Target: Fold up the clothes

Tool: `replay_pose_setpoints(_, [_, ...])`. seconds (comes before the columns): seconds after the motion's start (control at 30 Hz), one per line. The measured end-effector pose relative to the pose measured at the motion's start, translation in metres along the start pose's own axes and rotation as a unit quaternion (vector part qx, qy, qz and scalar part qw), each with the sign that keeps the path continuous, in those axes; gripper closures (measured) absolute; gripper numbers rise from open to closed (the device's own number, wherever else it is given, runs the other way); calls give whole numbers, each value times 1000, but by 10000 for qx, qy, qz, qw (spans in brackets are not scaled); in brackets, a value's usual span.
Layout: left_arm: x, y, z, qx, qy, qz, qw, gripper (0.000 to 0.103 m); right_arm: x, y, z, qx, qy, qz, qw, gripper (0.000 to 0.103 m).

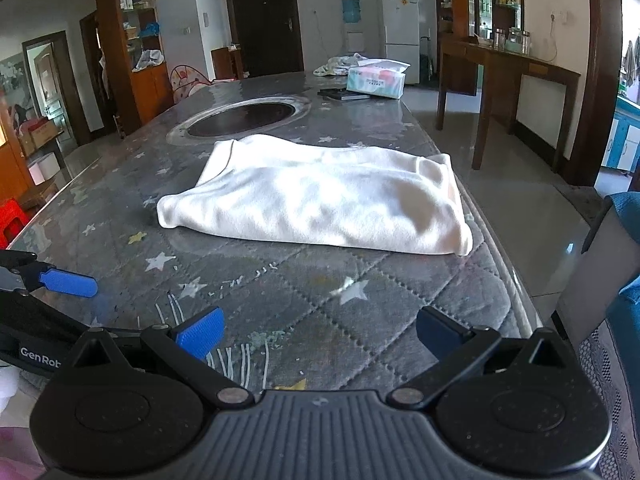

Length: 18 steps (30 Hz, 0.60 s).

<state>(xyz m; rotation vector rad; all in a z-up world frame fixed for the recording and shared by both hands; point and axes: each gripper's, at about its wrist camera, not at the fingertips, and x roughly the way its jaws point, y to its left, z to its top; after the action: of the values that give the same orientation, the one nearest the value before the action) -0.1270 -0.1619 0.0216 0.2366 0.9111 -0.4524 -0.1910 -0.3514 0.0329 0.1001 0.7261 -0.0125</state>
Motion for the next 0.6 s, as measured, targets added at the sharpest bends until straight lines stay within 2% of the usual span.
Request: replay_pose_setpoints(0.6, [-6, 4, 12, -32, -156, 185, 9997, 0, 9, -1, 5, 8, 92, 96, 9999, 0])
